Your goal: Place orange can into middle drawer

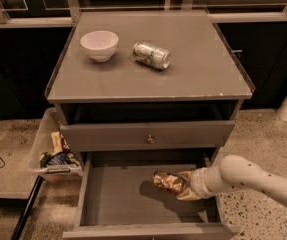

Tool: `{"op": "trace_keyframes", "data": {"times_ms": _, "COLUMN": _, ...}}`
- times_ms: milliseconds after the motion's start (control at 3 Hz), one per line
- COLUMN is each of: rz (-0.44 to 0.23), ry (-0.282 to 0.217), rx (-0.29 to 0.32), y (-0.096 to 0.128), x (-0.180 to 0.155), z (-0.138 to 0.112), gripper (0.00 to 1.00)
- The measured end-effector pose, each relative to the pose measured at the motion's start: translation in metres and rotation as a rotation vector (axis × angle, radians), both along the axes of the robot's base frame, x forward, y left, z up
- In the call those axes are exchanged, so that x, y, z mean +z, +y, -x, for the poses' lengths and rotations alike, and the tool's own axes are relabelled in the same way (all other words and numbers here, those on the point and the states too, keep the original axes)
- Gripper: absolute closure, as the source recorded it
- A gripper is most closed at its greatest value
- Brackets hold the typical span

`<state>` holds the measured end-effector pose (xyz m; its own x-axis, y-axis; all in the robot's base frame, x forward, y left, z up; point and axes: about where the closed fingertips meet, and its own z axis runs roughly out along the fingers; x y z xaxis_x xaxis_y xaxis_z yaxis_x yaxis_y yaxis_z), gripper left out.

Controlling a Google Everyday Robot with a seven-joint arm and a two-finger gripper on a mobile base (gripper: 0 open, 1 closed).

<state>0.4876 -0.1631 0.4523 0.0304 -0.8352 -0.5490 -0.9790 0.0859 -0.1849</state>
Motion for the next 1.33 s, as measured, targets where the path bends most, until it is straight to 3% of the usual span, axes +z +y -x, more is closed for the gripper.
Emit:
{"op": "trace_keyframes", "data": {"times_ms": 333, "rz": -0.018, "ry": 0.002, "rx": 0.003, "y": 0.01, "x": -0.031, "z": -0.018, "gripper": 1.0}}
{"op": "trace_keyframes", "data": {"times_ms": 1000, "rz": -0.03, "ry": 0.054, "rx": 0.005, "y": 0.028, "x": -0.082, "z": -0.036, "gripper": 1.0}}
{"op": "trace_keyframes", "data": {"times_ms": 1333, "rz": -0.03, "ry": 0.055, "rx": 0.005, "y": 0.028, "x": -0.083, "z": -0.036, "gripper": 0.81}}
